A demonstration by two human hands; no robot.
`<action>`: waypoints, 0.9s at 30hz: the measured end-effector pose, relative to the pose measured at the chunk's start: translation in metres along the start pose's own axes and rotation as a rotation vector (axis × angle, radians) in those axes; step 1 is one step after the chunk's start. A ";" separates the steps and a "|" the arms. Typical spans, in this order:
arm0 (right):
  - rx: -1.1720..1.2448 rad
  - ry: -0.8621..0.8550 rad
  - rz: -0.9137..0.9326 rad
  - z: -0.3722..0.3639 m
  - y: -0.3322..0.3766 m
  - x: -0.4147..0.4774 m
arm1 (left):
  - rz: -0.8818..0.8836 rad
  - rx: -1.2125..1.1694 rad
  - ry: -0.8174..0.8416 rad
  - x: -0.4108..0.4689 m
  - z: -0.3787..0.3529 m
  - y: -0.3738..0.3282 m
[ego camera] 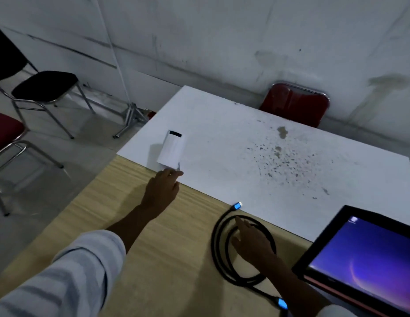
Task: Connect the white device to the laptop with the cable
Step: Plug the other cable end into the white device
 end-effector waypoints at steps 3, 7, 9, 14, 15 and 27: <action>-0.015 0.022 -0.048 -0.003 0.000 0.026 | 0.147 -0.064 -0.057 0.028 0.010 0.033; -0.056 0.015 -0.058 -0.010 0.002 0.046 | 0.267 -0.099 0.001 0.057 0.001 0.055; -0.074 0.009 -0.042 -0.015 0.004 0.048 | 0.284 -0.112 0.057 0.068 -0.010 0.058; -0.173 -0.004 0.055 -0.026 0.031 0.044 | 0.342 -0.093 0.096 0.082 -0.032 0.066; -0.185 -0.007 0.077 -0.031 0.038 0.042 | 0.347 -0.062 0.075 0.082 -0.031 0.065; -0.203 -0.017 0.318 -0.079 0.093 -0.006 | 0.222 0.009 0.062 0.018 -0.034 -0.005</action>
Point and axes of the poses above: each hand's wrist, its own x-axis towards the middle knuckle, its own z-axis out of the back of the hand, y = z × x, the point moved 7 cm from there along x, towards the middle knuckle, and after that the axes turned 5 degrees about -z, right-handed, at the moved point
